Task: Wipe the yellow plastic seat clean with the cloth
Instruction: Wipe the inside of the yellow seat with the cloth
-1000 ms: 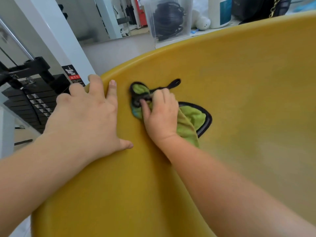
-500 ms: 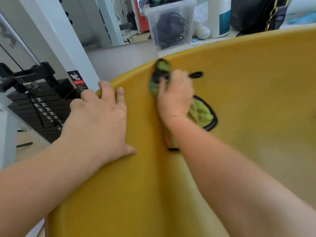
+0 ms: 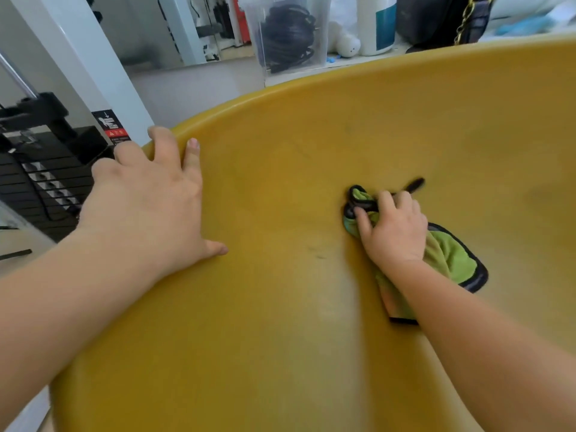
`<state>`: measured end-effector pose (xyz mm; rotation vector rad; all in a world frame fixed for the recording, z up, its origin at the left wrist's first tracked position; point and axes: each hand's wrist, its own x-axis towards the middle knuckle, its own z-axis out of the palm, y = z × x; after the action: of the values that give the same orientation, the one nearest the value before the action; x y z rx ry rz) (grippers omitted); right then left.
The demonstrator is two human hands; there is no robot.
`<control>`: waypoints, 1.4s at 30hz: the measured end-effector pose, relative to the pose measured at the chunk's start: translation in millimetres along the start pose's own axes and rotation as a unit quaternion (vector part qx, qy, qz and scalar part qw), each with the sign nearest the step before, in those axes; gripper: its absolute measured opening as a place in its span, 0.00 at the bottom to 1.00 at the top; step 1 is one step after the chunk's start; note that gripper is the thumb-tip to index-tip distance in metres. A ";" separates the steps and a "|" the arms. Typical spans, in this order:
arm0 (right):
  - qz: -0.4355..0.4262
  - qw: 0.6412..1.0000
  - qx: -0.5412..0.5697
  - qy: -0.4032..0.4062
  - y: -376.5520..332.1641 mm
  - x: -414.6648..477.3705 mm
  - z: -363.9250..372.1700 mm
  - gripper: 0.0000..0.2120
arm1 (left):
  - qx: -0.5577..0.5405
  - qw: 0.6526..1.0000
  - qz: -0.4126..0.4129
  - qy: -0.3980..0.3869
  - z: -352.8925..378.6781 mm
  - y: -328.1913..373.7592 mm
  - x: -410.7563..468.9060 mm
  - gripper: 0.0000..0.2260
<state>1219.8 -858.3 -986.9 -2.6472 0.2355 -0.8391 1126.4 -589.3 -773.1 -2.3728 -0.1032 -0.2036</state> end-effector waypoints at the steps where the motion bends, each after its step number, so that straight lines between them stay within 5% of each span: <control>1: -0.001 1.000 -0.002 -0.021 -6.9 -1.7 -3.1 0.25 | -0.001 1.000 -0.003 -0.002 -0.5 0.1 -0.7 0.64; 6: -0.242 0.956 -0.040 -0.161 -15.5 -14.9 -25.9 0.25 | -0.010 1.000 -0.007 -0.007 -0.5 -0.6 -1.6 0.64; 8: -0.276 0.935 -0.065 -0.215 -11.5 -7.2 -36.6 0.20 | -0.014 1.000 -0.007 -0.004 0.6 -0.7 -1.2 0.64; 10: -0.222 0.967 -0.041 -0.116 -9.1 12.4 -45.2 0.16 | -0.015 1.000 -0.008 -0.002 1.1 -0.7 -0.9 0.64; 13: 0.027 0.992 0.069 0.099 -10.6 66.3 -67.7 0.14 | -0.017 1.000 -0.011 0.000 1.6 0.3 0.0 0.64; 17: 0.151 0.969 0.135 0.139 -53.0 108.6 -64.2 0.21 | -0.014 1.000 -0.014 0.002 2.7 1.2 0.8 0.63; 22: -0.093 0.977 0.174 0.083 -145.5 26.5 -12.8 0.15 | -0.023 1.000 -0.022 -0.001 6.8 2.5 4.8 0.64; 25: -0.303 0.937 0.169 0.045 -154.2 -23.7 0.5 0.05 | -0.022 1.000 -0.020 -0.003 8.0 1.7 4.6 0.65; 27: -0.413 0.904 0.104 0.036 -119.1 8.1 -2.8 0.08 | -0.019 1.000 -0.014 -0.001 6.8 1.3 4.4 0.64; 29: -0.341 0.935 0.049 0.084 -79.8 69.8 -16.4 0.10 | -0.011 1.000 -0.011 -0.001 5.3 1.5 4.8 0.64; 31: -0.108 0.977 0.091 0.160 -56.8 127.5 -40.7 0.14 | -0.008 1.000 -0.008 0.001 3.5 1.4 5.5 0.63; 32: -0.008 0.974 0.125 0.187 -59.3 140.8 -47.4 0.16 | -0.009 1.000 -0.005 0.001 2.8 1.5 5.1 0.63; 34: 0.045 0.966 0.171 0.188 -100.0 129.9 -43.6 0.16 | -0.011 1.000 0.000 0.000 2.1 1.8 4.5 0.63; 38: -0.141 0.955 0.243 0.099 -205.8 26.7 -19.3 0.13 | -0.023 1.000 -0.002 -0.004 2.5 -0.9 2.9 0.63; 42: -0.356 0.917 0.166 0.064 -171.8 15.2 -20.3 0.06 | -0.018 1.000 0.007 0.000 2.1 -3.8 0.1 0.62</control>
<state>1229.0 -709.2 -898.3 -2.3377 -0.8196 -1.1371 1126.3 -585.1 -772.0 -2.4091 -0.0828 -0.2003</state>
